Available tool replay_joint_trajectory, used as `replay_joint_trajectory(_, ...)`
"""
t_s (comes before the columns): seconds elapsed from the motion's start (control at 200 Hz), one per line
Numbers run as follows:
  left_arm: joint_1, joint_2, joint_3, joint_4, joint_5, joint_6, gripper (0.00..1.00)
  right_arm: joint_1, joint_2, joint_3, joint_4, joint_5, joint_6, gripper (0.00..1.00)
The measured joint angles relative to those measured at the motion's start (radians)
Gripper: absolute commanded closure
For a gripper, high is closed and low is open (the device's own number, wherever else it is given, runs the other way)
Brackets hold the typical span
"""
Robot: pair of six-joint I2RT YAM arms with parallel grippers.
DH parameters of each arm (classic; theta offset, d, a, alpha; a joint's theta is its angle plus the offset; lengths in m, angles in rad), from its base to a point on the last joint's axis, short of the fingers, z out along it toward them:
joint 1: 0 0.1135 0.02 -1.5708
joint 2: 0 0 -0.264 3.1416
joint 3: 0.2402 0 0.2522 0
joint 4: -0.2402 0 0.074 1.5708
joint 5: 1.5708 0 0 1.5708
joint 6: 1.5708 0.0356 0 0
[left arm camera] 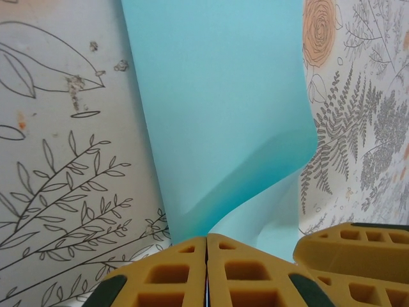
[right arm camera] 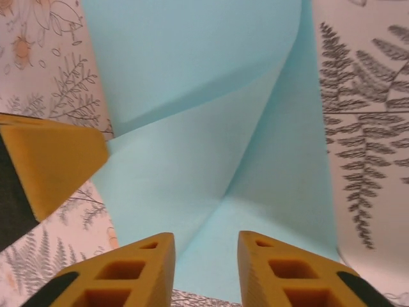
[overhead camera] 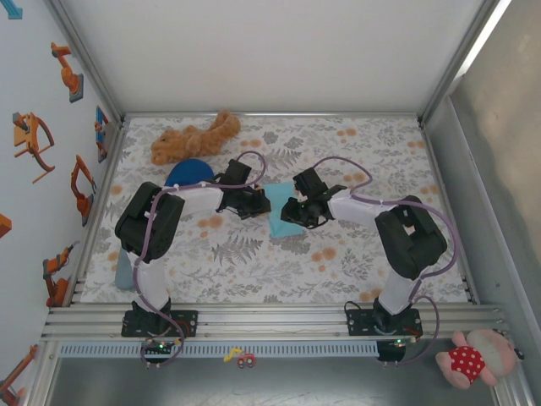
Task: Fold a paper plane with a square sheet of paper (pick it up from the middle)
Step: Fold the triangle a second time at the center of the table.
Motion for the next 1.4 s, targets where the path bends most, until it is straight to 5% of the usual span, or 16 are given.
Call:
replay_joint_trajectory(0.356, 0.000, 0.005, 0.004, 0.001, 0.010, 0.002, 0.90, 0.058, 0.011, 0.094, -0.121, 0.148, -0.051, 0.42)
replay_joint_trajectory(1.402, 0.000, 0.071, 0.064, 0.014, 0.027, 0.014, 0.90, 0.091, 0.108, 0.127, -0.148, 0.176, -0.071, 0.51)
